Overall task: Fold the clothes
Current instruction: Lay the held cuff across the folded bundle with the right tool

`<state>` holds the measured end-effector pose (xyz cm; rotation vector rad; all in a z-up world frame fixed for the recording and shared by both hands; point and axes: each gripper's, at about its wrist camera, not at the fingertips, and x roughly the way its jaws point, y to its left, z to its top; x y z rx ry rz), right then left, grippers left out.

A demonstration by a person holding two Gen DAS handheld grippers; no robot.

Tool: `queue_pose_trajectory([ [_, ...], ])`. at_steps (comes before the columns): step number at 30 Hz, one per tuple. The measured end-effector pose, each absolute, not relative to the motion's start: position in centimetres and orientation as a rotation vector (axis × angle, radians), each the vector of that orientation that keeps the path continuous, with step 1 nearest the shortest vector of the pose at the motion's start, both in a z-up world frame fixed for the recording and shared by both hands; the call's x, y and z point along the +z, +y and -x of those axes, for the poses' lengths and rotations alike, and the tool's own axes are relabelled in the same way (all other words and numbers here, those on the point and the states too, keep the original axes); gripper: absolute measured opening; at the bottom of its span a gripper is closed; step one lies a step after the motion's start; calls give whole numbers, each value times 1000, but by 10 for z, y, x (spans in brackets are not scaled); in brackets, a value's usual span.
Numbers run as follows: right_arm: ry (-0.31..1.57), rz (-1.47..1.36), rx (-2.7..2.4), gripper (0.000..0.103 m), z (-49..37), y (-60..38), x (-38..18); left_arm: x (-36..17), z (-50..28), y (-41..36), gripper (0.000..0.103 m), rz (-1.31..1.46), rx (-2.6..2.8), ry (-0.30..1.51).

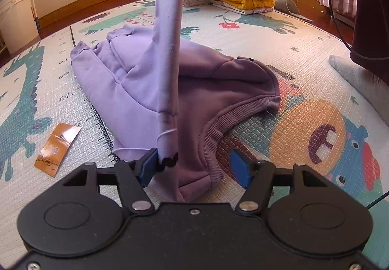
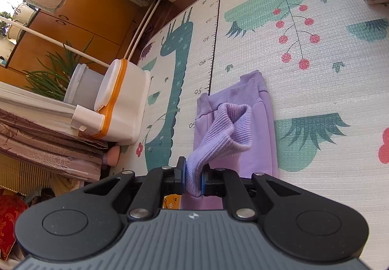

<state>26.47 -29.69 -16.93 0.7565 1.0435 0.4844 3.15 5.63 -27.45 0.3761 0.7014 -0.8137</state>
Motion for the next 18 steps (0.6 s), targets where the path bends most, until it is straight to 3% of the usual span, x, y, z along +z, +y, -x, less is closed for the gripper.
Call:
queue_pose_trajectory([
  [4, 1037, -732, 447, 13, -269, -296, -171, -267, -37, 62, 58, -279, -773, 696],
  [6, 1047, -729, 407, 13, -267, -302, -180, -278, -38, 58, 36, -304, -754, 726],
  [7, 1058, -723, 385, 13, -266, -305, -185, -284, -38, 55, 35, -335, -748, 736],
  [14, 1120, -695, 261, 13, -244, -332, -221, -286, -33, 53, 35, -410, -759, 722],
  [16, 1105, -713, 265, 13, -241, -337, -222, -275, -28, 55, 42, -402, -751, 702],
  [17, 1097, -722, 268, 13, -239, -339, -223, -269, -27, 57, 53, -389, -744, 693],
  [18, 1090, -726, 276, 13, -239, -339, -222, -264, -26, 59, 58, -372, -736, 684],
])
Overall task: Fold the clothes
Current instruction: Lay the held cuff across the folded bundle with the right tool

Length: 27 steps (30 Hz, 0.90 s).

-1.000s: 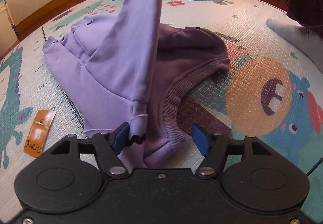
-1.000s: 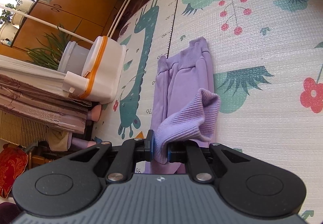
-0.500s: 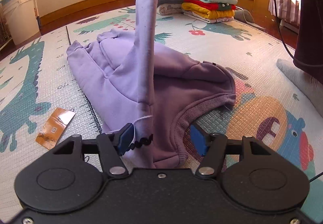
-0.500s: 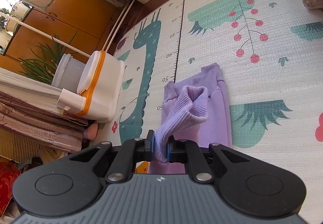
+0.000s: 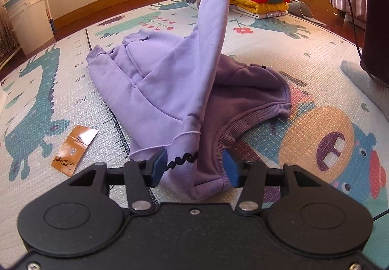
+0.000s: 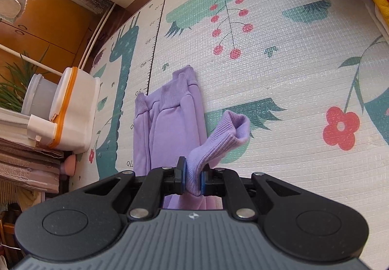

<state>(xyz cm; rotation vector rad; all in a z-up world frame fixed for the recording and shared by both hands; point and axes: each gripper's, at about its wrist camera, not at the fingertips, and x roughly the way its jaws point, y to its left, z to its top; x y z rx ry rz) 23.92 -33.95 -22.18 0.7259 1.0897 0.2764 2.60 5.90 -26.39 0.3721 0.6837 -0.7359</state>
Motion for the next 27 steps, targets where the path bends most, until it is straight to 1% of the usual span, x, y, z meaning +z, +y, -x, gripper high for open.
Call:
queue_pose_trajectory([
  [3, 1080, -725, 301, 13, -244, -337, -216, -257, -30, 59, 57, -313, -729, 687],
  [5, 1086, -729, 305, 13, -247, -335, -214, -264, -31, 54, 57, -306, -756, 700],
  [8, 1095, -732, 301, 13, -252, -330, -211, -288, -29, 41, 56, -397, -769, 739],
  [10, 1101, -724, 309, 13, -257, -324, -205, -300, -23, 39, 56, -468, -779, 714],
  [14, 1110, -680, 323, 13, -278, -303, -188, -295, -31, 46, 56, -374, -822, 753],
  [15, 1116, -668, 322, 13, -285, -297, -185, -297, -28, 45, 56, -403, -831, 740],
  [17, 1133, -638, 320, 12, -303, -282, -180, -300, -23, 41, 57, -460, -837, 711],
  [18, 1141, -620, 321, 12, -311, -274, -178, -301, -22, 41, 59, -465, -838, 707],
  [22, 1155, -543, 324, 9, -345, -234, -171, -301, -23, 43, 59, -441, -837, 714],
  [27, 1152, -466, 329, 7, -378, -182, -169, -299, -27, 45, 59, -408, -841, 726],
])
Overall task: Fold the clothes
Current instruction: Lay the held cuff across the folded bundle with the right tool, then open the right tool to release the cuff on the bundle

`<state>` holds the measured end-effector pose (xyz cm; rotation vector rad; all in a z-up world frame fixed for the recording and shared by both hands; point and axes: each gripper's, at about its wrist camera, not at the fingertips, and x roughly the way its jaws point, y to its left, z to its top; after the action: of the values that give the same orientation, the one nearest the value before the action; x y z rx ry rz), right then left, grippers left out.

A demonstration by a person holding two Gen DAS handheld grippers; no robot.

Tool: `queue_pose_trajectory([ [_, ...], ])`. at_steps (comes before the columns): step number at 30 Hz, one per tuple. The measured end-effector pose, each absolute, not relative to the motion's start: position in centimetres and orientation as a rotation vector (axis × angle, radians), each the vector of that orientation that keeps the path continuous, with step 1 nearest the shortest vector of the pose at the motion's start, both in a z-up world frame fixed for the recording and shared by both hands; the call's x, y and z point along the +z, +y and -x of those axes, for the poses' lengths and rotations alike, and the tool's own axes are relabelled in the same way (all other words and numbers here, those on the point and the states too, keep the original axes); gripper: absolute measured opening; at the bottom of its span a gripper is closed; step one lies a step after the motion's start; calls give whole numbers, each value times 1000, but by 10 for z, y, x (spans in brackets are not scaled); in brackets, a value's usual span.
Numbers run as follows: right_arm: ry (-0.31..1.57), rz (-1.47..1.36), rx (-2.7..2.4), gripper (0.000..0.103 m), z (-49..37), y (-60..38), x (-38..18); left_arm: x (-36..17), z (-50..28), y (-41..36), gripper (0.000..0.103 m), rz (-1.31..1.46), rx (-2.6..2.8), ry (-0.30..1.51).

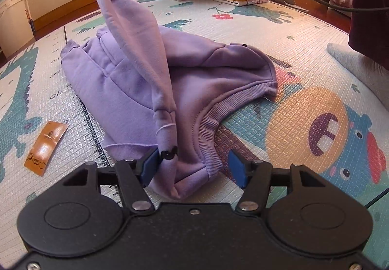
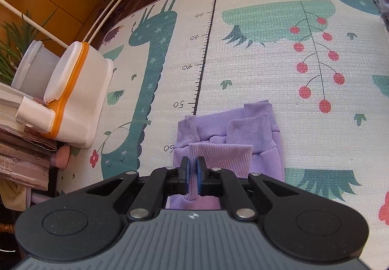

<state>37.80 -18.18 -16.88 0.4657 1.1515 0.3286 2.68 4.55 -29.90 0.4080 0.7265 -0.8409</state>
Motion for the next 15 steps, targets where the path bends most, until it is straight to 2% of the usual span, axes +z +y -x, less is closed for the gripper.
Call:
queue_pose_trajectory([
  [5, 1140, -418, 343, 6, -398, -144, -176, -297, -35, 55, 59, -288, -835, 762],
  [9, 1096, -246, 391, 6, -402, -123, -184, -296, -39, 57, 61, -239, -833, 779],
  [12, 1058, -98, 439, 13, -397, -126, -196, -295, -40, 59, 61, -213, -828, 785],
  [13, 1060, -61, 435, 25, -396, -129, -201, -295, -40, 60, 62, -209, -827, 786],
  [14, 1072, -33, 433, 28, -394, -135, -208, -295, -40, 60, 62, -207, -827, 785],
  [15, 1080, -20, 424, 28, -391, -142, -215, -296, -40, 60, 63, -208, -828, 784],
])
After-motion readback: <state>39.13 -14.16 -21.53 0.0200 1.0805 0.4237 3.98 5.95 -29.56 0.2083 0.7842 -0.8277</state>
